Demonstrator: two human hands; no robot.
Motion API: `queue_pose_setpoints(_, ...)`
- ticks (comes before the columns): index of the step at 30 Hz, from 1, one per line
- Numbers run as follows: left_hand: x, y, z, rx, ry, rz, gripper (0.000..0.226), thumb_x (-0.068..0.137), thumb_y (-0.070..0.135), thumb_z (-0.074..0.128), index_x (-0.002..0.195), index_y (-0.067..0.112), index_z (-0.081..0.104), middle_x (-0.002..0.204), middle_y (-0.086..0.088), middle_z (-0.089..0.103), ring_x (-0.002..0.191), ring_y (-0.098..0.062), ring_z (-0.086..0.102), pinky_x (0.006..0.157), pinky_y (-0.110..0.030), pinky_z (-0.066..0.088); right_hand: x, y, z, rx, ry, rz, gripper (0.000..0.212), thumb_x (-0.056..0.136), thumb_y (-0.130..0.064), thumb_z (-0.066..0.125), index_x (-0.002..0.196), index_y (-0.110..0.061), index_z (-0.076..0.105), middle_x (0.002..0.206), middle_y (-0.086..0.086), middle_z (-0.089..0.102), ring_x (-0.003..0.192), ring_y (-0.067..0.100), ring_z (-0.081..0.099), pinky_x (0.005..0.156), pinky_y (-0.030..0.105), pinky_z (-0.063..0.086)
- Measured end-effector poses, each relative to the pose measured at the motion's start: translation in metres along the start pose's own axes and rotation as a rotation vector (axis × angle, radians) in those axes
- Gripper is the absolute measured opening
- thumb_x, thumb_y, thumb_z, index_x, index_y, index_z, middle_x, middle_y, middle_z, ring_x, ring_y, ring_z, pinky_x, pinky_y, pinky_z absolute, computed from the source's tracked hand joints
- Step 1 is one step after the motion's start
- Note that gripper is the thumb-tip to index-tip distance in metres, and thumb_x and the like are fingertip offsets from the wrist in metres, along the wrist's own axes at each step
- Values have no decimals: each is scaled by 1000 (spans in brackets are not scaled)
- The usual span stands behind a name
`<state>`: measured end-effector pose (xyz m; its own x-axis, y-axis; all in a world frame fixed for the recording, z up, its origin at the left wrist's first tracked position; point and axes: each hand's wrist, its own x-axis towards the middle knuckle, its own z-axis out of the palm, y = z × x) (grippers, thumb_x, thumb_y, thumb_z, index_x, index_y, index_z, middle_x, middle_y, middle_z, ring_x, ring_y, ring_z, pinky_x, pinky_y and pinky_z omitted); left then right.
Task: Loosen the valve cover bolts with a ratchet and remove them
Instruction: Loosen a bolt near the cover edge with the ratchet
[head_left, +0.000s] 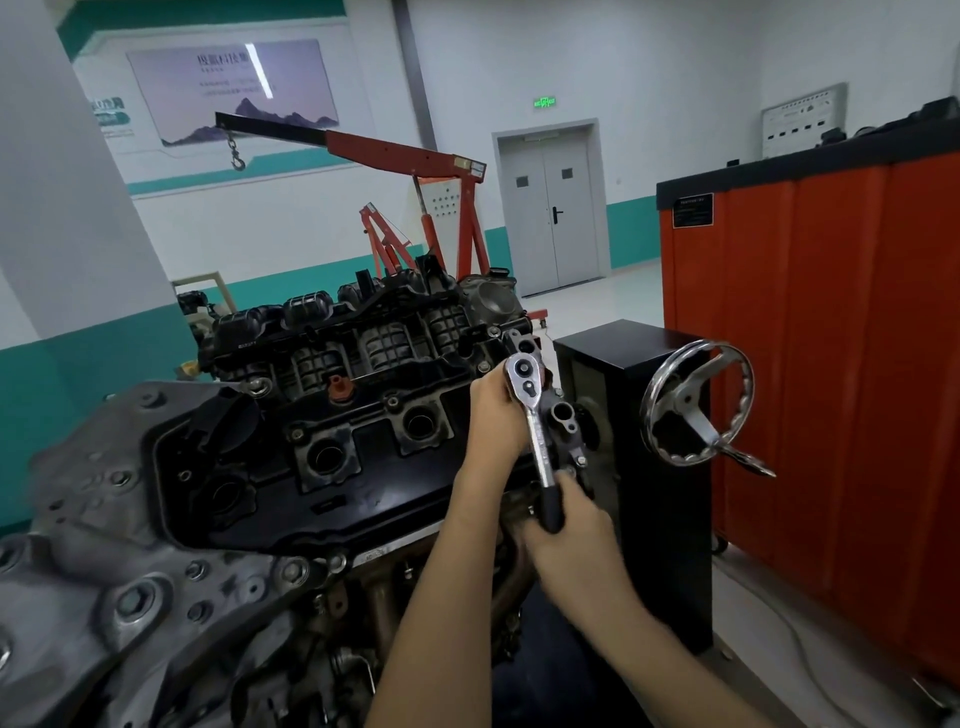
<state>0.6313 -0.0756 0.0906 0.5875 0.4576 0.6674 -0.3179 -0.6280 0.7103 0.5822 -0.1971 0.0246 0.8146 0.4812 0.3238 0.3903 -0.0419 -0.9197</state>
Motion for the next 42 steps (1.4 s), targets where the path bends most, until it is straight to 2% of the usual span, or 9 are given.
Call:
queue_pose_setpoints(5,1,-1,-4,2,-5,-28,52,86,-7,58,52,25,34,47,13,35,49,-1,28,50,-17,26,5,-1,-14,-80,-91,-17,18,83,1,55,92,-15,56,64,9,52,48,8,43,46,21,38)
queue_pose_setpoints(9,5,7,-7,61,-103,14,39,80,-11,51,50,16,52,48,13,49,52,0,36,52,-19,32,48,-4,-99,-534,-216,-165,27,87,-2,59,95,-27,53,70,3,55,54,11,51,49,19,42)
queue_pose_setpoints(13,4,8,-8,46,-52,4,51,81,-10,50,47,28,44,45,14,45,48,0,36,48,-14,29,83,-22,-129,-903,-197,-326,15,88,-12,60,99,-17,52,66,-5,50,56,11,50,54,26,42)
queue_pose_setpoints(17,0,4,-3,16,-34,6,30,80,-10,50,56,8,50,54,2,49,53,-3,36,52,-17,31,39,1,-83,-462,-106,-161,20,85,-5,62,85,-20,48,63,3,50,49,11,46,45,20,37)
queue_pose_setpoints(23,6,-2,-1,123,6,66,56,85,-10,58,51,27,33,44,13,33,46,-4,31,47,-14,29,-3,-1,15,68,28,0,13,82,-1,56,91,-10,54,68,17,56,49,11,45,46,23,38)
queue_pose_setpoints(28,7,-7,-5,79,-48,11,42,84,-7,57,51,17,47,45,13,46,51,-1,36,51,-16,33,12,4,-36,-132,-121,-60,22,82,4,56,98,-12,59,60,0,48,47,7,43,44,17,36)
queue_pose_setpoints(35,6,1,-9,6,-57,-22,49,82,-8,52,49,28,46,43,15,46,45,2,37,47,-13,29,91,-33,-135,-973,-239,-391,18,89,-11,59,93,-24,48,62,-5,49,51,9,48,47,20,30)
queue_pose_setpoints(39,0,-4,-4,-38,-19,-51,22,86,-5,53,65,-1,56,61,-1,55,61,-8,42,58,-25,36,48,-8,-97,-558,-152,-208,26,87,-7,63,85,-26,45,64,0,50,48,7,51,45,18,37)
queue_pose_setpoints(42,-2,-5,1,-80,43,-48,35,88,-2,59,58,14,51,55,10,50,57,-2,39,54,-19,35,7,0,-36,-156,-40,-41,15,83,-3,62,88,-14,54,62,5,51,42,5,42,41,17,36)
